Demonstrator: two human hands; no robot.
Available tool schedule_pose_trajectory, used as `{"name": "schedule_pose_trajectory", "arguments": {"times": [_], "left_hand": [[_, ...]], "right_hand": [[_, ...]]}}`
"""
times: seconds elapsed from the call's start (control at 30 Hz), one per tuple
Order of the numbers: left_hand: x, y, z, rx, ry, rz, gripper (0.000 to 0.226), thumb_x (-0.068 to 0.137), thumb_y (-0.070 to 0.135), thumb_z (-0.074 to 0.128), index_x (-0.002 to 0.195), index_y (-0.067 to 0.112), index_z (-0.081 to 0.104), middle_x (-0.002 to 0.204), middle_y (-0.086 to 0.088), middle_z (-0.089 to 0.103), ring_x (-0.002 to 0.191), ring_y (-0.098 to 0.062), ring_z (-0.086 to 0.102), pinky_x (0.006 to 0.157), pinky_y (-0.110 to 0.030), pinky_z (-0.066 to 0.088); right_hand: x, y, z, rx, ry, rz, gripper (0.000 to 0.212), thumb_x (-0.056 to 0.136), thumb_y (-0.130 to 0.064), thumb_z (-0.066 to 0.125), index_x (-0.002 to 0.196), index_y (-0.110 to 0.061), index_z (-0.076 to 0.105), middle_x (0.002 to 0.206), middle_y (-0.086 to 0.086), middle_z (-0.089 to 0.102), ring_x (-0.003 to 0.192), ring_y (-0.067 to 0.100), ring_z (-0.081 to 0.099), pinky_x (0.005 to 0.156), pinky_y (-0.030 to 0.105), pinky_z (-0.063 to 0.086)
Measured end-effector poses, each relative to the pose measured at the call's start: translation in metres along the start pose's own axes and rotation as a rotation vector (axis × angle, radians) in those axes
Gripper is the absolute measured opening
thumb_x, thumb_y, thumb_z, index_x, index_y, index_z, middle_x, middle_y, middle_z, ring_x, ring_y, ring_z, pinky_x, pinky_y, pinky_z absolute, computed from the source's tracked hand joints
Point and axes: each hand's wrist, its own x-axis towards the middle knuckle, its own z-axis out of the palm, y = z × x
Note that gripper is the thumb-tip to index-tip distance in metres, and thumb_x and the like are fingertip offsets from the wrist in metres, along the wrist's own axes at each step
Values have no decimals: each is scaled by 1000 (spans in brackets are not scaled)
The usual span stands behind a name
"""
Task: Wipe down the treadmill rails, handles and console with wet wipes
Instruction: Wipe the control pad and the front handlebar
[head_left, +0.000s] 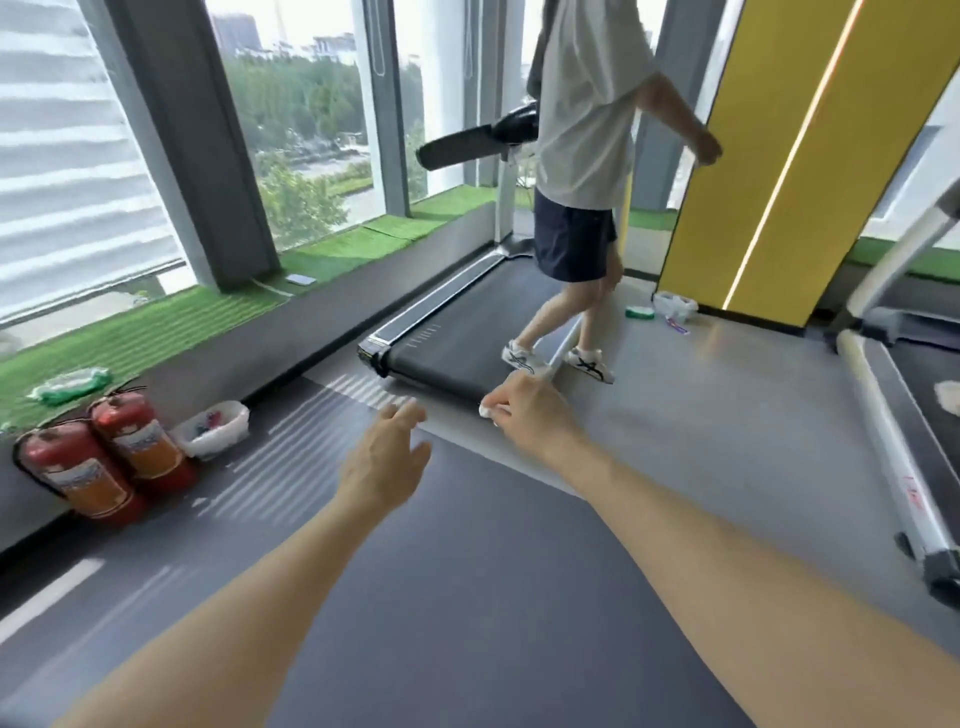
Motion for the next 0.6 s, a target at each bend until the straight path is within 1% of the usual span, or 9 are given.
{"name": "schedule_pose_trajectory", "arguments": {"times": [0.03,0.07,0.1,0.2,0.3,0.37,0.47,0.53,0.6], "left_hand": [[25,-20,-1,-18,28,-72,32,93,22,55,125,20,52,125,1,48,109,-23,56,89,-44,48],[38,-34,-2,-17,23,-155,33,93,23,55,126,19,52,126,-1,48,109,-23,56,91,-43,47],[56,-45,-7,-23,32,-203,34,93,23,55,127,18,51,127,-1,47,108,-23,57,91,-42,47],[130,-70,-21,29,37,-233,35,94,27,53,128,21,50,127,3,45,105,-19,57,89,-41,49],[192,-92,-26,46,77,-263,36,95,27,53,130,21,49,127,3,44,109,-18,55,91,-40,48],[232,-116,-29,86,124,-304,36,94,26,53,130,21,48,126,3,44,109,-19,55,90,-40,47],[286,-156,-35,114,160,-448,38,93,23,54,130,22,48,127,1,43,110,-22,54,90,-38,46],[319,-181,-41,83,193,-566,37,93,21,55,130,20,48,129,0,43,110,-24,54,90,-38,45],[348,-201,-48,62,242,-643,39,92,20,55,131,19,49,129,-1,44,112,-24,53,93,-39,44]], "right_hand": [[34,-2,16,2,-30,-34,22,94,-19,54,103,-13,73,110,12,60,109,26,55,86,26,40],[54,-7,31,-2,-92,-49,23,94,-19,53,105,-13,72,113,12,59,109,26,56,87,26,40],[77,-13,40,7,-141,-76,24,95,-19,53,108,-12,72,116,12,58,110,26,56,89,27,40],[170,-27,62,4,-218,-167,27,97,-18,49,114,-11,68,121,12,55,115,25,52,96,29,39],[260,-35,92,29,-234,-235,27,97,-18,48,114,-12,68,121,11,56,114,26,52,96,30,40],[318,-42,115,45,-242,-296,26,97,-20,49,111,-10,69,118,12,57,111,26,52,93,29,38],[398,-49,145,77,-337,-377,24,96,-20,51,107,-8,70,113,12,57,107,27,55,91,29,41],[453,-56,162,72,-386,-440,24,96,-21,51,109,-11,70,112,9,57,105,25,55,91,29,43],[504,-68,175,61,-412,-476,24,96,-23,52,111,-14,69,114,7,57,106,25,55,92,29,42]]}}
